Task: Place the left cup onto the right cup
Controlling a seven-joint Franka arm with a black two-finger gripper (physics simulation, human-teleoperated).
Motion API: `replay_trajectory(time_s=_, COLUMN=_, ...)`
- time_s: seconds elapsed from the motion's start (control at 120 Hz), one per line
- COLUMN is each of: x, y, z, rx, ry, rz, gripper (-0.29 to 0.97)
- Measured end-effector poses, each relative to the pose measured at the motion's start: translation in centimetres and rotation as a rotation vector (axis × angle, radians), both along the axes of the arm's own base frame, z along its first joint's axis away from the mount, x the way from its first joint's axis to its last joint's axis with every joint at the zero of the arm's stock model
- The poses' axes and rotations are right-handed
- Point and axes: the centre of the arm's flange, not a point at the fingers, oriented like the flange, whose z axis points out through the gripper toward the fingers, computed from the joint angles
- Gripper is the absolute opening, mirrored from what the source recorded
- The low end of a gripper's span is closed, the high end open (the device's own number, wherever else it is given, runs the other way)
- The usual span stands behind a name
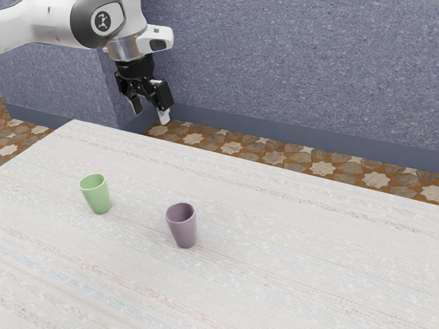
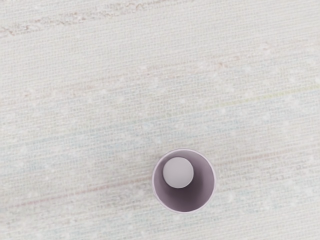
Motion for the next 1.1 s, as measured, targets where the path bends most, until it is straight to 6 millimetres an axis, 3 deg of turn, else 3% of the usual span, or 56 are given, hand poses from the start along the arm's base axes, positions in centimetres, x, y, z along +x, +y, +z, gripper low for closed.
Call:
replay_trajectory(time_s=0.442, x=-0.3, y=0.2, z=-0.4, rx=0.002, ry=0.023, rz=-0.004, gripper=0.68)
replay_trajectory(time_s=0.758, x=-3.1, y=2.4, z=-1.9, rx=-0.006, ry=0.069, rz=0.034, gripper=0.68)
replay_trajectory(time_s=0.883, x=-4.0, y=4.1, z=-2.6, rx=-0.004, ry=0.078, rz=0.062, gripper=0.68)
replay_trajectory(time_s=1.1, x=-5.2, y=9.0, z=-4.7, rx=0.015, ry=0.098, rz=0.141, gripper=0.68)
